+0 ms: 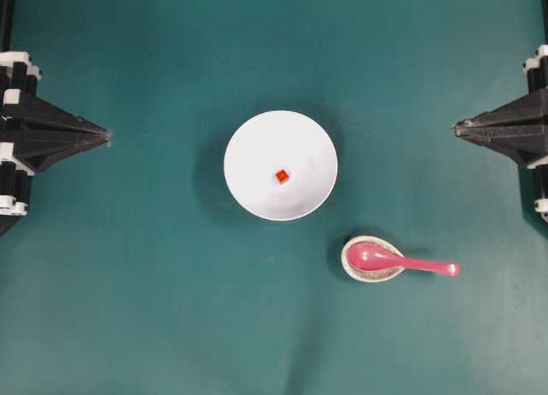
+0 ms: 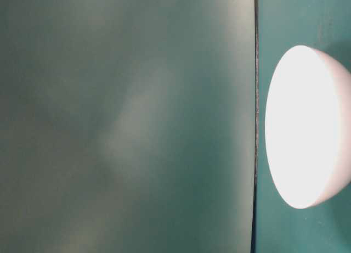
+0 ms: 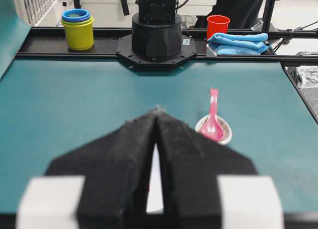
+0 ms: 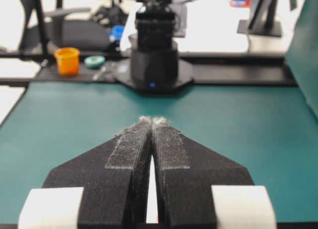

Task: Grip the spoon and scoop the red block from the bowl with right arm.
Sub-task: 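Move the right gripper toward the pink spoon handle in the dish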

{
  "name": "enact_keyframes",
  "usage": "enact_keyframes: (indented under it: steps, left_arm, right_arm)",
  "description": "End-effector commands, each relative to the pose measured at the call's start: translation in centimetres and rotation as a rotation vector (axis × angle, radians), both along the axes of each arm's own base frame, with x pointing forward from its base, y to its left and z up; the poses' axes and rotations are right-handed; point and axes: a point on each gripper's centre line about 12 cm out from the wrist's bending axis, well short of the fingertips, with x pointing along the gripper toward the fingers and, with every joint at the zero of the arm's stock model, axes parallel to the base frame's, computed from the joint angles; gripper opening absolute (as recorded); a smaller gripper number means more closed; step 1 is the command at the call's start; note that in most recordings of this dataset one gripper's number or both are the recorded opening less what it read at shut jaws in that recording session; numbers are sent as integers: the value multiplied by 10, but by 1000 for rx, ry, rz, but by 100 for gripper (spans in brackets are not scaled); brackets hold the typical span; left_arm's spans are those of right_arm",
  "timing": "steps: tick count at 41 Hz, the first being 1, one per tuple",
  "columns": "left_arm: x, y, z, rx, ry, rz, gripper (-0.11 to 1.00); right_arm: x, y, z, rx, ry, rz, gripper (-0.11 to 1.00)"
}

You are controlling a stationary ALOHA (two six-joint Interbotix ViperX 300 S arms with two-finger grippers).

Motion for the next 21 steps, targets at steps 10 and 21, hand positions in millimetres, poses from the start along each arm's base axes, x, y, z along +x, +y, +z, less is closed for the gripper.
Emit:
enact_keyframes:
  steps: [10, 21]
  left_arm:
    - [6, -1, 12, -5, 5, -5, 0]
    - [6, -1, 11, -5, 12, -5, 0]
  right_arm:
    - [5, 1, 9, 18, -9, 4, 0]
    - [4, 0, 12, 53, -12, 6, 0]
